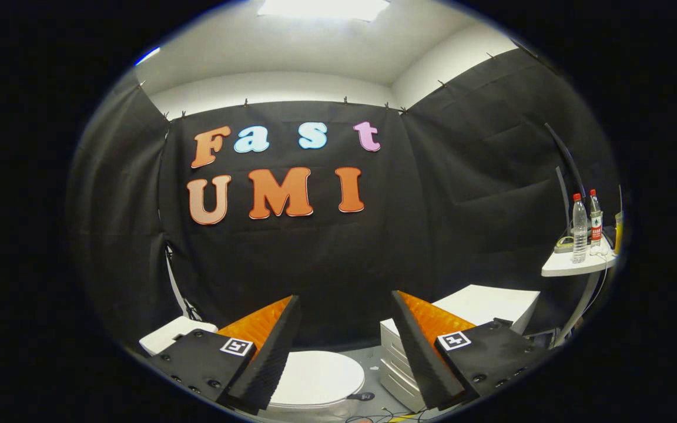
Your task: Open the toilet lid.
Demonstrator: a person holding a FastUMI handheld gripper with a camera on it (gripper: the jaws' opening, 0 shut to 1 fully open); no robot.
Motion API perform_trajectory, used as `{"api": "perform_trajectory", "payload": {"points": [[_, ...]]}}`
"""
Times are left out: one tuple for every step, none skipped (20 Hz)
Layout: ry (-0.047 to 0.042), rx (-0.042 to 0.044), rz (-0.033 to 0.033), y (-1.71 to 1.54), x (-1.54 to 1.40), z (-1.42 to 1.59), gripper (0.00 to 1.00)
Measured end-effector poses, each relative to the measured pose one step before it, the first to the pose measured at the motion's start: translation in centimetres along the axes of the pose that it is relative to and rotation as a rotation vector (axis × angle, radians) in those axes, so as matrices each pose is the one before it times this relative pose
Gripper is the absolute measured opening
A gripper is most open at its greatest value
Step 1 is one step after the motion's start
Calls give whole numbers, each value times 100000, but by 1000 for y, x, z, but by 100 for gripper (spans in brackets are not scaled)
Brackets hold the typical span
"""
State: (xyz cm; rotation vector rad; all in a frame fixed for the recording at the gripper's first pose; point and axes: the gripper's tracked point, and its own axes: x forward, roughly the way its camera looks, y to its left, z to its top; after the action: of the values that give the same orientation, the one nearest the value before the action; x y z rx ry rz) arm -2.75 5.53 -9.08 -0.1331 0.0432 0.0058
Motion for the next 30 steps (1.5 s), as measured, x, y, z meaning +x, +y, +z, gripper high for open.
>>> {"api": "perform_trajectory", "payload": {"points": [[771,63,-110,-5,224,-789,98],[505,549,-39,-76,309,-736,98],[716,960,-215,-139,268,-917,98],[895,1430,-414,-275,341,-930,98],[988,1537,-548,-372,213,-1048,98],[1186,1623,-792,-421,400,-1223,98],[1285,1484,-1002,-566,219,-1300,98],[1802,1009,-1194,-496,462,-1446,98],[2267,618,-1172,-572,475,-1615,98],[2904,14,-1134,-733,446,-1909,98],[3219,783,-852,-426,341,-2056,98],[3610,1237,-809,-547,676,-1747,98],[3027,2093,-412,-468,670,-1727,98],[2743,2428,-354,-331,698,-1480,98],[2574,2655,-471,-472,718,-1545,98],[3099,2423,-817,-600,582,-1684,98],[2915,2078,-902,-646,691,-1602,98],[2637,2125,-872,-883,683,-1501,99],[1760,1908,-957,-769,427,-1246,99],[1452,2382,-1086,-765,683,-693,99],[1721,2765,-968,-831,687,-769,99],[1341,2922,-828,-730,743,-520,99],[854,2813,-637,-659,479,-521,99],[562,2542,-572,-788,665,-401,99],[648,2301,-696,-571,626,-470,99],[894,2000,-858,-596,562,-392,99],[946,1865,-1265,-725,592,-534,99],[1093,1859,-1154,-768,621,-536,99],[1487,1477,-1097,-678,583,-700,99],[2029,1315,-910,-746,781,-857,99]]}}
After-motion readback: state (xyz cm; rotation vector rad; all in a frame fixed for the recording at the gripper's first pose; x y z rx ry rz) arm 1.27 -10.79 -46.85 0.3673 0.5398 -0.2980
